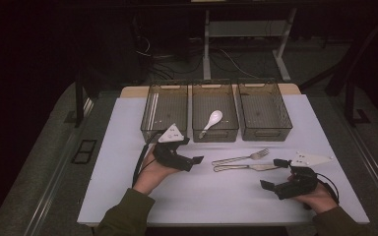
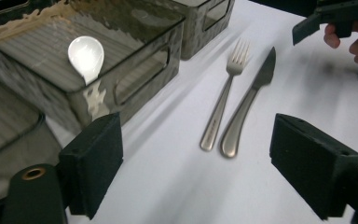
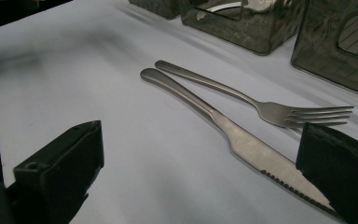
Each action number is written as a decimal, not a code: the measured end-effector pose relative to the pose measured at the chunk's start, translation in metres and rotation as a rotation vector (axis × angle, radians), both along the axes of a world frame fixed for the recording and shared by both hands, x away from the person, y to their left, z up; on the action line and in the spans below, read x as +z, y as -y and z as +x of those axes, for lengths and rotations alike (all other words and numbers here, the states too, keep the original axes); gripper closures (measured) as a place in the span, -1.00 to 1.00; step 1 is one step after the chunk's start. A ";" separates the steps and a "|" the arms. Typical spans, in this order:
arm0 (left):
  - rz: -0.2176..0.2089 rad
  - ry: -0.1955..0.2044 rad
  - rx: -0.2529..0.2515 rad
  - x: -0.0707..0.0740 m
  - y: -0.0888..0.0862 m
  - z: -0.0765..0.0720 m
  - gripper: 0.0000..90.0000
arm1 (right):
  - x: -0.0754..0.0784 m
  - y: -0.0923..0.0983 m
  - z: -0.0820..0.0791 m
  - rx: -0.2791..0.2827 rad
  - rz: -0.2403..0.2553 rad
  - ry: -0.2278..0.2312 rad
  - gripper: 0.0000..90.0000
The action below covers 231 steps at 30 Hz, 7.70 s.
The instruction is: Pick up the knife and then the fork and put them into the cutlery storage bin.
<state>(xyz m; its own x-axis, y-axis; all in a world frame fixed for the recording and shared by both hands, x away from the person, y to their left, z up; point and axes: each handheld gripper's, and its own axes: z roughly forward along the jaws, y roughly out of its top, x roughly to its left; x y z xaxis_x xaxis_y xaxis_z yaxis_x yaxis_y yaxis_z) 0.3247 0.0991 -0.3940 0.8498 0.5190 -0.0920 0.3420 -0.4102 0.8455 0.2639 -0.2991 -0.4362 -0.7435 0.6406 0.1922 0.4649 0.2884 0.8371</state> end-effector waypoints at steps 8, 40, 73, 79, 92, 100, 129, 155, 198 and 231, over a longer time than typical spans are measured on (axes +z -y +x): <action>0.002 0.023 0.016 -0.013 -0.022 -0.021 -0.73 | 0.002 0.001 0.001 0.006 0.001 -0.001 -0.98; -0.005 0.001 0.049 -0.035 -0.059 -0.058 -1.00 | 0.013 0.006 0.061 0.019 -0.224 -0.090 0.94; -0.011 -0.031 0.026 -0.037 -0.059 -0.057 -1.00 | -0.005 -0.006 0.066 0.189 -0.364 -0.153 1.00; -0.012 -0.034 0.024 -0.037 -0.059 -0.057 -1.00 | -0.003 -0.008 0.059 0.242 -0.369 -0.180 1.00; -0.011 -0.032 0.020 -0.037 -0.058 -0.058 -1.00 | 0.001 -0.012 0.046 0.286 -0.420 -0.195 0.99; -0.015 -0.032 0.016 -0.036 -0.058 -0.058 -1.00 | 0.021 -0.019 0.046 0.226 -0.420 -0.216 0.57; -0.009 -0.033 0.006 -0.038 -0.057 -0.058 -1.00 | 0.018 -0.112 0.072 0.362 -0.717 -0.243 0.59; 0.022 -0.019 -0.023 -0.041 -0.059 -0.057 -1.00 | 0.017 -0.126 0.072 0.346 -0.810 -0.273 0.76; -0.022 -0.002 -0.014 -0.039 -0.063 -0.057 -1.00 | 0.105 -0.009 0.136 -0.062 -0.227 -0.105 0.76; -0.063 -0.022 -0.014 -0.040 -0.065 -0.055 -1.00 | 0.088 0.000 0.252 -0.292 -0.269 -0.120 0.76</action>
